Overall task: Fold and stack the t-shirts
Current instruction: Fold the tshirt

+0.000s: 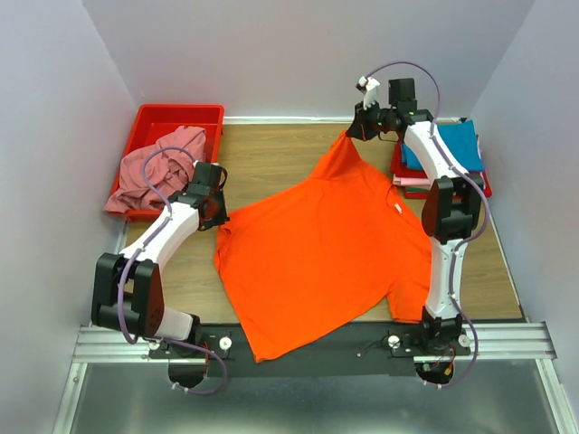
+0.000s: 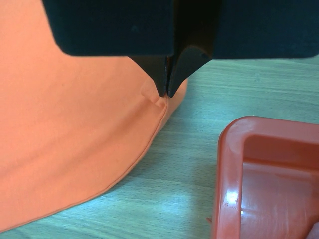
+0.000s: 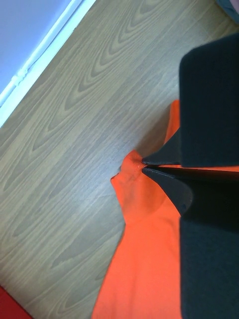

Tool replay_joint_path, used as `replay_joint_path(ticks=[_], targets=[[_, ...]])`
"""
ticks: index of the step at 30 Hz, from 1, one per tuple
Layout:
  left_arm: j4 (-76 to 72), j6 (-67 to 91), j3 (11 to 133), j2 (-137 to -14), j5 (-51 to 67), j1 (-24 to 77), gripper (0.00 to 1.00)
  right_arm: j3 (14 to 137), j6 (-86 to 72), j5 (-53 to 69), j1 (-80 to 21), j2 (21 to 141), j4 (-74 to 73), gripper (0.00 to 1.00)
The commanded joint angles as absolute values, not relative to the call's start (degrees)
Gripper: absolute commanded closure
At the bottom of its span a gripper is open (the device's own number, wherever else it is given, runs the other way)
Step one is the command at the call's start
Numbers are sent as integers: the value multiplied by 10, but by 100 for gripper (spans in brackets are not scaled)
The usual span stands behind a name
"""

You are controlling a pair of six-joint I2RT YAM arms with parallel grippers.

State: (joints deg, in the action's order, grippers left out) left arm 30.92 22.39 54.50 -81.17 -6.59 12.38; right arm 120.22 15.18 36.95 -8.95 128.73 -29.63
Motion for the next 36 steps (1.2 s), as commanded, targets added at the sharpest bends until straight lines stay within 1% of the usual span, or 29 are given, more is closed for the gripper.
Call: replay_joint_path(ticks=[1,11,21,28,36], targets=[[302,220,539,-792,-47,119,100,1177,171,371,-91,1245,-293,91],[308,221,537,-778,-45,115,100,1100,187,362,-91,1185,-291,92],[295,235,508,-761,-8,114,100,1028,192,354,-74,1122,-292,92],[295,267,478,-726,-24,113,100,974,197,361,-72,1088,-291,92],[295,283,459,-679,-31,109,100,941,194,362,-66,1057,-290,92]])
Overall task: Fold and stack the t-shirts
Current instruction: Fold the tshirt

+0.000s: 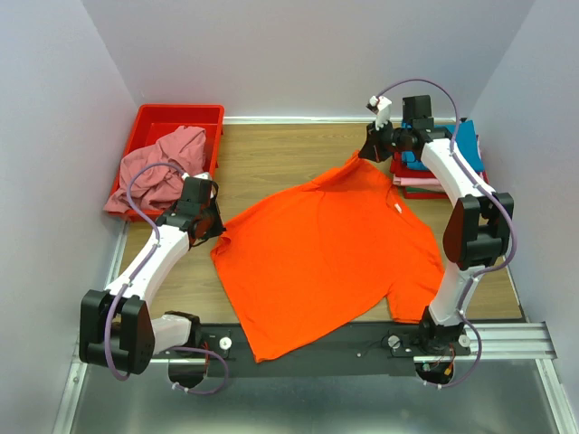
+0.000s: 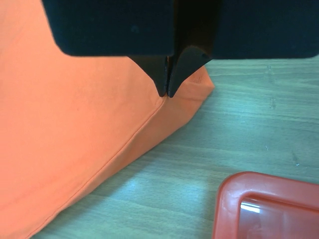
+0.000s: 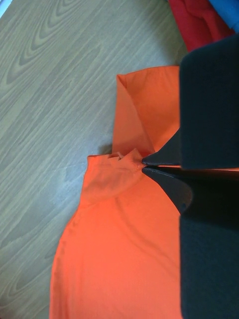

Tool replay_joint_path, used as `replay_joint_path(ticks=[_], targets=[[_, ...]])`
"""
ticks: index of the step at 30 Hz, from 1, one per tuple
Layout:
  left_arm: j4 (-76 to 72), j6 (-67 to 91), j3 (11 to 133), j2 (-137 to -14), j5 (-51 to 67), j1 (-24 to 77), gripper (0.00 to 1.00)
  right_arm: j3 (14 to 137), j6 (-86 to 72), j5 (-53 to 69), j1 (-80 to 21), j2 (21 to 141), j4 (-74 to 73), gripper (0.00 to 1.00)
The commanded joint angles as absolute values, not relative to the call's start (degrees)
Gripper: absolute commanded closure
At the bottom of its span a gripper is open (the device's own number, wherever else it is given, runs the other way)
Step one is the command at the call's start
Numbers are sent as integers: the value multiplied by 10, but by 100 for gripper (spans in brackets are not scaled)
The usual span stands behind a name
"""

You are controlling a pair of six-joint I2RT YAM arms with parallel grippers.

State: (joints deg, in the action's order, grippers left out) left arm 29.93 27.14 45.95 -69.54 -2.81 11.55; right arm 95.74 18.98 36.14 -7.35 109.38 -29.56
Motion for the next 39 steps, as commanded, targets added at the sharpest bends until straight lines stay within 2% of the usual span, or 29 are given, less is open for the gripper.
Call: replay_joint_path(ticks=[1,39], targets=[[299,280,459,-679,-31,108,100,935,194,362,-65,1051,-290,92],[339,258,440,-631,50,108,100,759,213,343,-19,888,-289,92]])
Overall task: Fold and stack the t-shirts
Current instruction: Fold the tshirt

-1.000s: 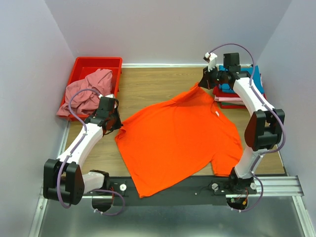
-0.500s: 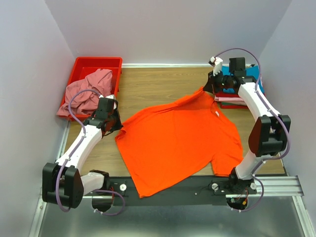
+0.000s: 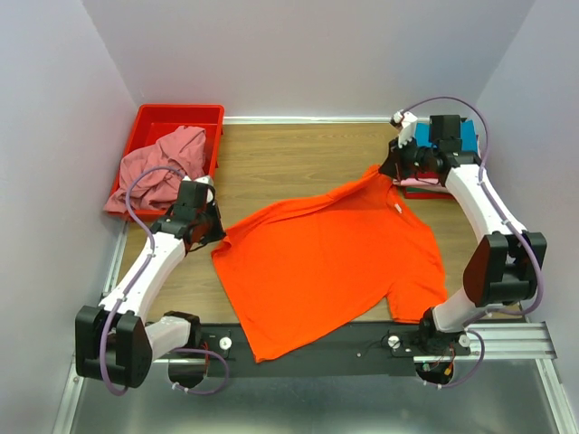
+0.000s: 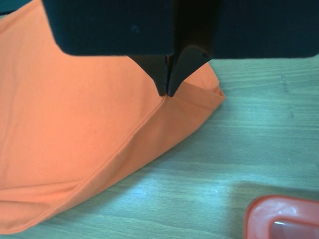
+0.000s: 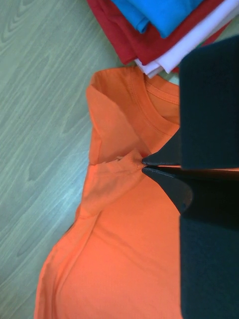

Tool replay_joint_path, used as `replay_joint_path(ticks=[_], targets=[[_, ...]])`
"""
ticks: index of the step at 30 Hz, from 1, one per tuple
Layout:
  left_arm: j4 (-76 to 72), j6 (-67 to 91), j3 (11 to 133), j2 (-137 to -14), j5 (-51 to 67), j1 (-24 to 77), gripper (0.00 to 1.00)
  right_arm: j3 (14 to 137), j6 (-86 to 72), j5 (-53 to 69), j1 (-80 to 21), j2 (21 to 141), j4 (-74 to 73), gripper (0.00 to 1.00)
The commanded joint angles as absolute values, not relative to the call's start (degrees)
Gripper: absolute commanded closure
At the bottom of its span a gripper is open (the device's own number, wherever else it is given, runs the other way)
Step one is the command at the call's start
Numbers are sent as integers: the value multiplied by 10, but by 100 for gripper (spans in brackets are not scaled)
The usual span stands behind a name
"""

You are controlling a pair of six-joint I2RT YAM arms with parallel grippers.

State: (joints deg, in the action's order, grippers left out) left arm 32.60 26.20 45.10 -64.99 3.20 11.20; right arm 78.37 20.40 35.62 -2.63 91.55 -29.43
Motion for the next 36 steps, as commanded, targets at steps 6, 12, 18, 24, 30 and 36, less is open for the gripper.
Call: replay_joint_path(ticks=[6,12,18,24,30,36], targets=[[353,257,434,-618,54,108,100,731,216,335,-12,866,-289,92],[367,258,433,-599,55,108,100,712,215,337,-4,852,-287,92],[383,265,431,-575,50,108,100,692,216,337,2,851,-280,92],[392,274,420,-558,29,108,100,672,214,339,21,849,-268,91],[391,280,425,-564,25,107,100,662,212,341,32,847,-260,91],[403,276,418,-554,32,108,100,655,212,346,40,848,-254,91]])
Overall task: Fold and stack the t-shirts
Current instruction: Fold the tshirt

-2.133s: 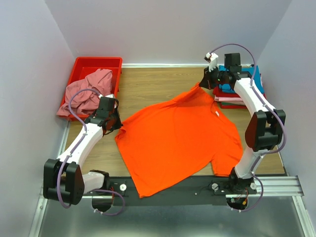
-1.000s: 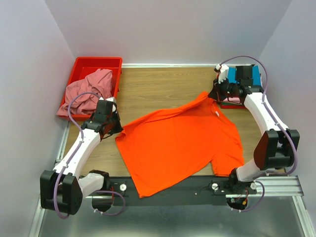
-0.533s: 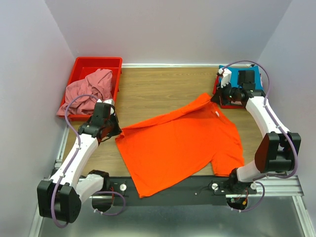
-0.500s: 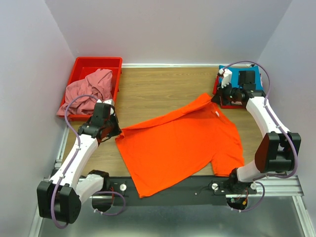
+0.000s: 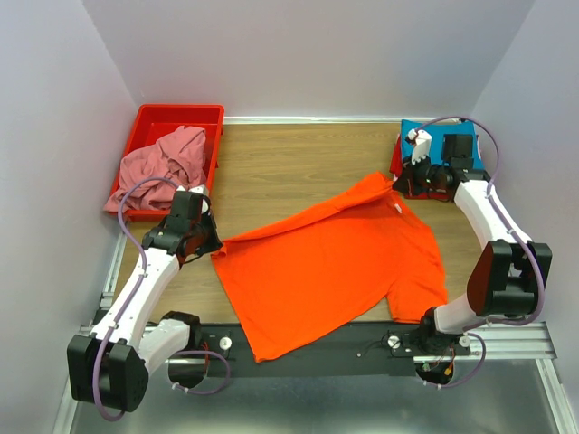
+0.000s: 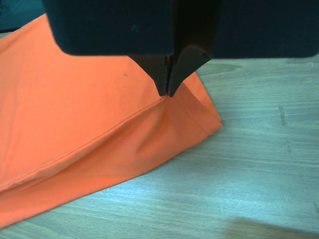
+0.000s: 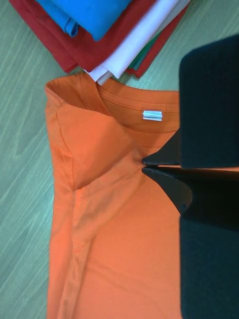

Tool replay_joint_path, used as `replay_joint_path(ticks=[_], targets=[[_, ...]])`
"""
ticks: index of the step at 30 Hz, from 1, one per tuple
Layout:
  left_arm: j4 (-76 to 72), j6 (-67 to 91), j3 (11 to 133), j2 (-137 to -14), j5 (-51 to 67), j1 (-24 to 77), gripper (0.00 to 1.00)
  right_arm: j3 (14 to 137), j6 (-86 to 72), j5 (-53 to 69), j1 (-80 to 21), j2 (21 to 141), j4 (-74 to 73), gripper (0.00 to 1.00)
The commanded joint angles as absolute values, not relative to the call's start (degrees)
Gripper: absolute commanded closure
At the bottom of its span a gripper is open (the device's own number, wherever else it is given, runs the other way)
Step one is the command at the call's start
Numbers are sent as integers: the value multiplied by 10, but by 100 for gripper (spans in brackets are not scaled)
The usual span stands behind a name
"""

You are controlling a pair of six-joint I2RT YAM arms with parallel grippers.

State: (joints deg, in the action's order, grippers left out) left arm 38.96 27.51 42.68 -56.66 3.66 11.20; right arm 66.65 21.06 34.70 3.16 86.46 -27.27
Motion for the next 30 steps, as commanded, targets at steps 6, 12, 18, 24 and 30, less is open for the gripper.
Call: replay_joint_path(ticks=[6,12,18,24,30], targets=[[403,274,410,-555,49,108,100,644,212,352,46,840,-251,91],[405,274,410,-557,50,108,100,630,217,356,50,829,-252,91],[407,276,410,-555,47,108,100,617,222,362,52,818,-252,91],[410,277,410,-554,47,107,100,600,231,370,53,802,-253,91],[407,278,410,-557,46,108,100,573,246,374,53,780,-254,91]])
